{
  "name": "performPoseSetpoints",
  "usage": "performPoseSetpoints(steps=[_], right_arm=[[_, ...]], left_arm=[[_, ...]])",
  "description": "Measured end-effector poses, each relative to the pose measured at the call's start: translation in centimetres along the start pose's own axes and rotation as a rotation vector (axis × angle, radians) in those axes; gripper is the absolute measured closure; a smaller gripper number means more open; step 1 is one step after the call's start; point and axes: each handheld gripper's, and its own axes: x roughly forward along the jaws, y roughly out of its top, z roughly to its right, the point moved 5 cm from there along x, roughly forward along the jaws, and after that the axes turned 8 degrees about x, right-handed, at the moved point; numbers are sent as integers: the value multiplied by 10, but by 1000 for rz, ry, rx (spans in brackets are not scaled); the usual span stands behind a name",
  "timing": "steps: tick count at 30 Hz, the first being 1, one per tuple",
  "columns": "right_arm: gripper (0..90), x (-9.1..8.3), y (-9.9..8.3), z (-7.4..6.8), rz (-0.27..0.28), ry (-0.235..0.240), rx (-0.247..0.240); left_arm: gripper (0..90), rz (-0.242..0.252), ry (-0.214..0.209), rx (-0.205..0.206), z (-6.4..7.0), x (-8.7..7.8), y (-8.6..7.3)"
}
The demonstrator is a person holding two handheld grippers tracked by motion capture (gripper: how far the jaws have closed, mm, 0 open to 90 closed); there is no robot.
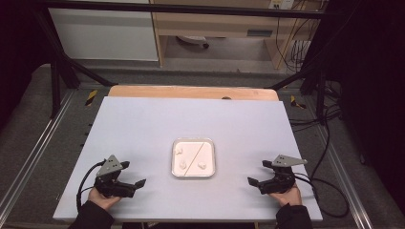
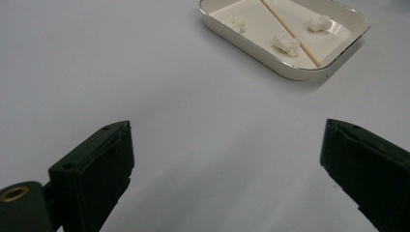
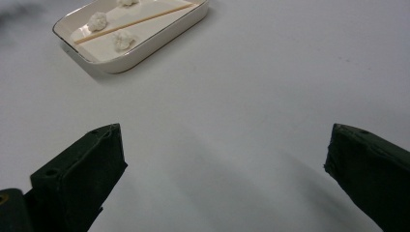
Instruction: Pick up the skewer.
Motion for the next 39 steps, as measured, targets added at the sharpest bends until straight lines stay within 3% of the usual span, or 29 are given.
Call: performPoseSetpoints(steps=[11, 17, 22, 39], right_arm=[[11, 0, 0, 0, -1, 2, -4], [11, -1, 0, -1, 0, 2, 1], [11, 0, 0, -1, 1, 2, 1], [12, 0, 0, 0, -8, -3, -6]], left_arm=[[51, -6, 18, 0, 4, 2, 13], [55, -4, 29, -14, 6, 3, 25], [56, -3, 32, -2, 9, 5, 36], [69, -60, 22, 51, 35, 42, 73]])
